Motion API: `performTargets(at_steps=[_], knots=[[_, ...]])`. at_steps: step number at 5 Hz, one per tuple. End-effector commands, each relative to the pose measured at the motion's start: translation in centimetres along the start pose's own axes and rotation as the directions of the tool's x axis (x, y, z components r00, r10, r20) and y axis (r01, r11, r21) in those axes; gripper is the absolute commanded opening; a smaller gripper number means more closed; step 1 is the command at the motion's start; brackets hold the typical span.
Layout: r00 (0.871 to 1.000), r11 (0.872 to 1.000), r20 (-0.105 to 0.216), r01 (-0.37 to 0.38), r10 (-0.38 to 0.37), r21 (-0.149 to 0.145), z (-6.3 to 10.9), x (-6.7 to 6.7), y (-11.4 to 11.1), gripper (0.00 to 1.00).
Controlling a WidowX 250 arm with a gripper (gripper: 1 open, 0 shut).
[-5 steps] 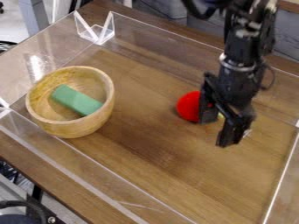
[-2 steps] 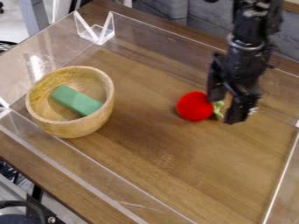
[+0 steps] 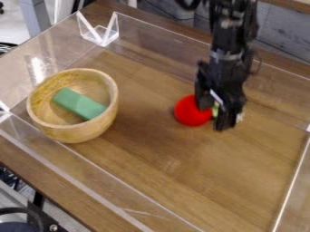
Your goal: Move the red fruit to the left
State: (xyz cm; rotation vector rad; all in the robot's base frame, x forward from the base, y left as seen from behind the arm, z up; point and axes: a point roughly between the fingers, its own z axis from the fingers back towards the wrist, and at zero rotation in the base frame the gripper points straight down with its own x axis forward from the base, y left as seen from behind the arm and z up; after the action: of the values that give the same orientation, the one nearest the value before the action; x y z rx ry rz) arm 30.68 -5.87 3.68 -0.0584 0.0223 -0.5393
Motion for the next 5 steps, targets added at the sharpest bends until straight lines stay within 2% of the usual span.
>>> performTargets(at_steps=[1,2,3,4,5], knots=[[0.999,1.0,0.039,-0.014,0.013,0.007,0.1,0.5,-1.7,1.0],[0.999,1.0,0.029,0.021,-0.022,0.014,0.1,1.3,-2.5,1.0],[0.999,0.999,0.018,0.046,-0.046,0.02,-0.5,2.6,-2.2,0.0],[0.999,0.999,0.015,0.033,-0.033,0.015,0.0,3.1,-1.7,1.0],[1.0,1.0,0.023,0.012,-0.012,0.005,0.6,3.3,-1.6,1.0]])
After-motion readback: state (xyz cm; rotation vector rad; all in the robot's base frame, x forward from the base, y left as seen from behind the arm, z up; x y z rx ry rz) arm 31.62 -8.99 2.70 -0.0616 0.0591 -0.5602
